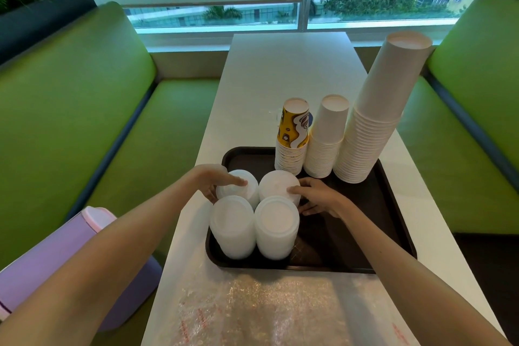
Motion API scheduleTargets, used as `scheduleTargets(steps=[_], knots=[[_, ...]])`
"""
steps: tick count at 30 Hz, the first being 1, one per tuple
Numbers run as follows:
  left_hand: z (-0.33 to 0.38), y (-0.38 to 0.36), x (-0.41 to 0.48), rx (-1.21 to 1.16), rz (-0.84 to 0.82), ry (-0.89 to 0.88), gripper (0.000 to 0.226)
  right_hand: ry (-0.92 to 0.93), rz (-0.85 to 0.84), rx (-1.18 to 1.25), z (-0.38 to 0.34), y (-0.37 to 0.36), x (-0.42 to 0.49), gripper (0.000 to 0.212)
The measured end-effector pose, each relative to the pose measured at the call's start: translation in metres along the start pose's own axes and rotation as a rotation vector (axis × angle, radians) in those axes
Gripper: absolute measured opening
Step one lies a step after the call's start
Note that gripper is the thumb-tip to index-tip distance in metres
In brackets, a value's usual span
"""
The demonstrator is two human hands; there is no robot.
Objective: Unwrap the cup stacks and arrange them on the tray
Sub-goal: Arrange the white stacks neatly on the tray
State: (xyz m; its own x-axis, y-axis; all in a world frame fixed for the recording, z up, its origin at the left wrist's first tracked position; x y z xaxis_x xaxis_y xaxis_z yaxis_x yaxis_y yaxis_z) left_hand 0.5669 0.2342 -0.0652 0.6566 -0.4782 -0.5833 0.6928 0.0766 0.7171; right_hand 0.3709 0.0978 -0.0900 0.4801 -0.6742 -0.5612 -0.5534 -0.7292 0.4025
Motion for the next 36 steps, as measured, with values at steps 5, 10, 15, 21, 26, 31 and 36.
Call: scheduleTargets(steps=[5, 10, 15, 21, 26, 31, 36], knots=[[-0.002, -0.001, 0.002, 0.003, -0.013, 0.022, 0.078, -0.011, -0.010, -0.003, 0.000, -0.001, -0.002, 0.056], [-0.001, 0.005, 0.000, -0.028, -0.039, 0.059, 0.090, -0.037, -0.004, -0.022, -0.001, 0.005, -0.005, 0.064], [0.031, 0.041, -0.010, 0.049, 0.191, -0.160, 0.092, 0.146, 0.302, -0.098, -0.007, 0.040, -0.007, 0.056], [0.115, 0.065, -0.040, -0.027, 0.477, -0.603, 0.099, 0.880, 0.920, -0.362, -0.065, 0.079, -0.054, 0.024], [0.170, 0.061, -0.058, -0.027, 0.545, -0.751, 0.098, 1.225, 1.139, -0.693, -0.128, 0.091, -0.076, 0.047], [0.186, 0.048, -0.052, 0.093, 0.566, -0.756, 0.086, 1.043, 0.993, -1.196, -0.153, 0.091, -0.054, 0.071], [0.190, 0.047, -0.045, 0.170, 0.573, -0.806, 0.067, 0.836, 0.738, -1.390, -0.160, 0.094, -0.035, 0.058]])
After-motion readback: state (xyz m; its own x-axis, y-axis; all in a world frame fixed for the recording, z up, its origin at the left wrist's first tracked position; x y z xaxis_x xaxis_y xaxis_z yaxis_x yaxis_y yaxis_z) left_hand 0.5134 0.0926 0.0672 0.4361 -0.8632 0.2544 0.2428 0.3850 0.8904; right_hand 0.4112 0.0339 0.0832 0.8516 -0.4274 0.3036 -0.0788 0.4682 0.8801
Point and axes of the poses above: each hand's wrist, its own x-axis towards the middle knuckle, its own y-axis out of the back of the hand, z = x × y, the point moved 6 cm from there along x, towards the middle knuckle, and after that the axes turned 14 degrees about z, right-handed, at the moved point
